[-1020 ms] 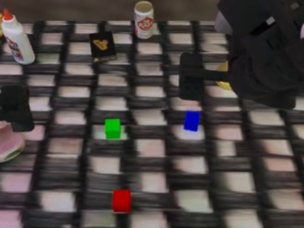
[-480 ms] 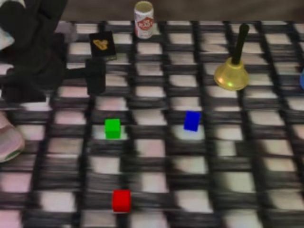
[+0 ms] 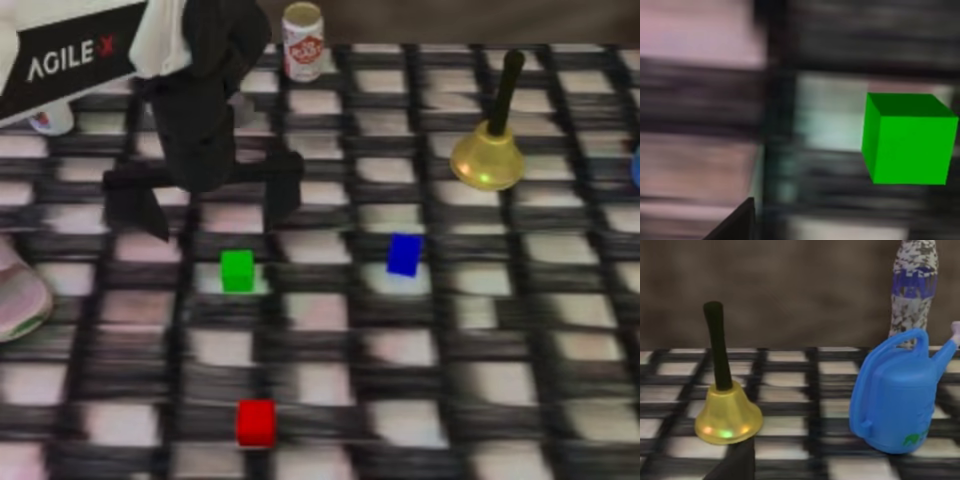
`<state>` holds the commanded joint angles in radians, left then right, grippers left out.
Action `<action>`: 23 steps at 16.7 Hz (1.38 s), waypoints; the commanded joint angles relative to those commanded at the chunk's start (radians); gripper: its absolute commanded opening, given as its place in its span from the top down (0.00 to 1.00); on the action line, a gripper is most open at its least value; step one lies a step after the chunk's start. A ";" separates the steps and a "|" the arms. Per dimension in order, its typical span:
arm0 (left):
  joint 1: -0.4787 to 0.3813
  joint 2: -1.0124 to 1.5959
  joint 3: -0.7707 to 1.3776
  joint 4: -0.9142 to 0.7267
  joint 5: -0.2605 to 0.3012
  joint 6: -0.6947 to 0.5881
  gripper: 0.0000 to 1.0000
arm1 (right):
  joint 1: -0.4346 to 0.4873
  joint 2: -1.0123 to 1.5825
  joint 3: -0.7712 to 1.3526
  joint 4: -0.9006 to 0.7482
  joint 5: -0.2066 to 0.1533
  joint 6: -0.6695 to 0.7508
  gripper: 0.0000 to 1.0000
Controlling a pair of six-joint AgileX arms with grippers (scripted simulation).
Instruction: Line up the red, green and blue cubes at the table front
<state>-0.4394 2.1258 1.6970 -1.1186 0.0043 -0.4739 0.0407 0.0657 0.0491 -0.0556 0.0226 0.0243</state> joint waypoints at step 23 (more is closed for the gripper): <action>-0.011 0.150 -0.111 0.238 -0.001 -0.012 0.15 | -0.031 -0.066 -0.049 0.056 -0.023 -0.024 0.00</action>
<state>-0.4507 2.2762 1.5860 -0.8806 0.0038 -0.4854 0.0100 0.0000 0.0000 0.0000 0.0000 0.0000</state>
